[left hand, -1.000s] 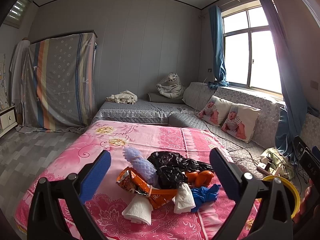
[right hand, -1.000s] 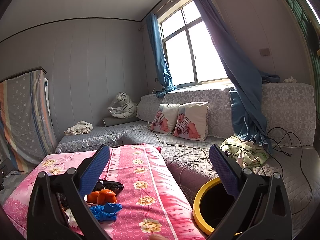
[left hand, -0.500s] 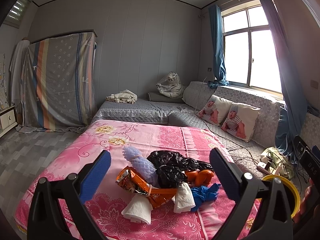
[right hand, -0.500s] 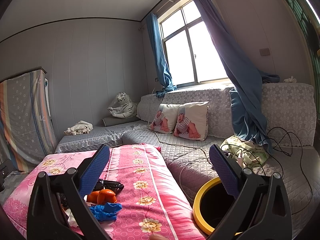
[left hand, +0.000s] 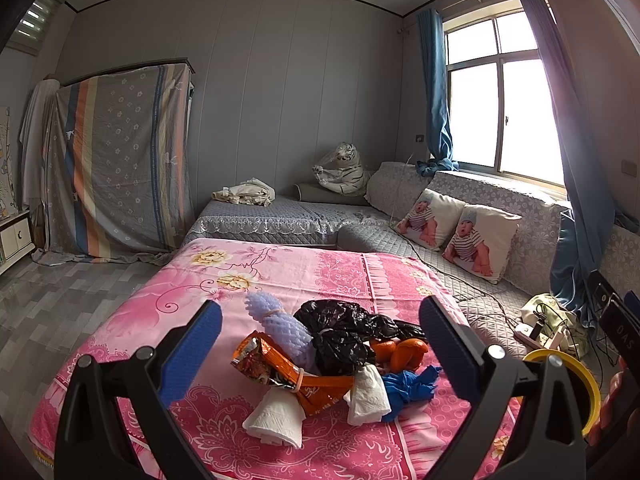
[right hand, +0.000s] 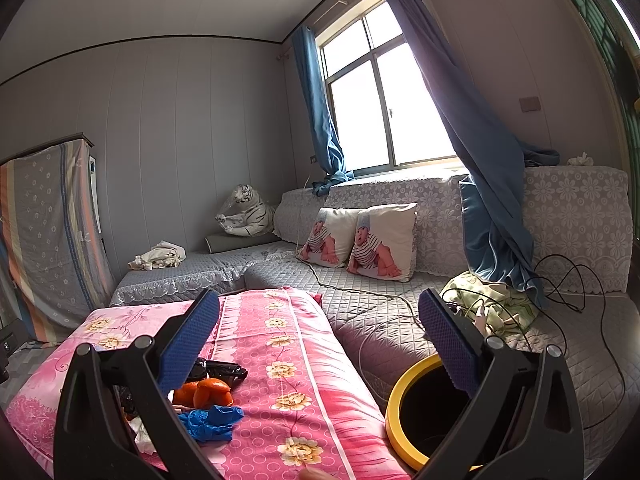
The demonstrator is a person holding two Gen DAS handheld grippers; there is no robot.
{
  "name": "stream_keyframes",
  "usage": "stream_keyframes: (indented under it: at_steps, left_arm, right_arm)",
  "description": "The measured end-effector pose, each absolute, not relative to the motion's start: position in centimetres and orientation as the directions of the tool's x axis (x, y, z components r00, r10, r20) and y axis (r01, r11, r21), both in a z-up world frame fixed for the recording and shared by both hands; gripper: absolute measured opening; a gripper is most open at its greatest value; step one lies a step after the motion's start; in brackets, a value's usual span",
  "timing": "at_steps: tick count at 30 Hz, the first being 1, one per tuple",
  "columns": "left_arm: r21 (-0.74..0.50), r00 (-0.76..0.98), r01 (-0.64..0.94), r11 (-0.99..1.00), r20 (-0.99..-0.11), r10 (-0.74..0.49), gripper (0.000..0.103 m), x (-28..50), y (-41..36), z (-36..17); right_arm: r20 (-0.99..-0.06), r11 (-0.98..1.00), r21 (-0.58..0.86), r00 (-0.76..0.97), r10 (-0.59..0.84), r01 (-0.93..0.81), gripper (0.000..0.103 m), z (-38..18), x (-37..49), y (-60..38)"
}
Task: Collect trash
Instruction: 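Grasp the white paper towel roll with the left tool while the right tool grasps a black plastic bag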
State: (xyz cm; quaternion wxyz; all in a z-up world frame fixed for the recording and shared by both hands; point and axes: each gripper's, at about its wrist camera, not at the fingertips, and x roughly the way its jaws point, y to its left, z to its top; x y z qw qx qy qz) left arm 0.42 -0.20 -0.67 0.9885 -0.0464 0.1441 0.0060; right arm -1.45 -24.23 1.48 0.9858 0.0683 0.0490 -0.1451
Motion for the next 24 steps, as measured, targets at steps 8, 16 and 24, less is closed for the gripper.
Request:
stream_keyframes:
  at_steps: [8,16,24]
  left_arm:
    - [-0.026,0.928,0.097,0.995,-0.358,-0.100,0.095,2.0,0.6,-2.2]
    - [0.025,0.845,0.206,0.978,-0.508,-0.165,0.095,3.9,3.1,-6.8]
    - [-0.061,0.770,0.188,0.980,-0.610,-0.185,0.095,6.2,6.3,-10.3]
  right_arm:
    - [-0.121,0.982,0.080,0.979,-0.163,0.174,0.095,0.6,0.9,-23.7]
    - [-0.233,0.992,0.121,0.973,-0.008,0.037,0.095,-1.5,5.3,-24.2]
    - [-0.364,0.983,0.130,0.916,0.169,-0.129,0.095,-3.5,9.3,-22.2]
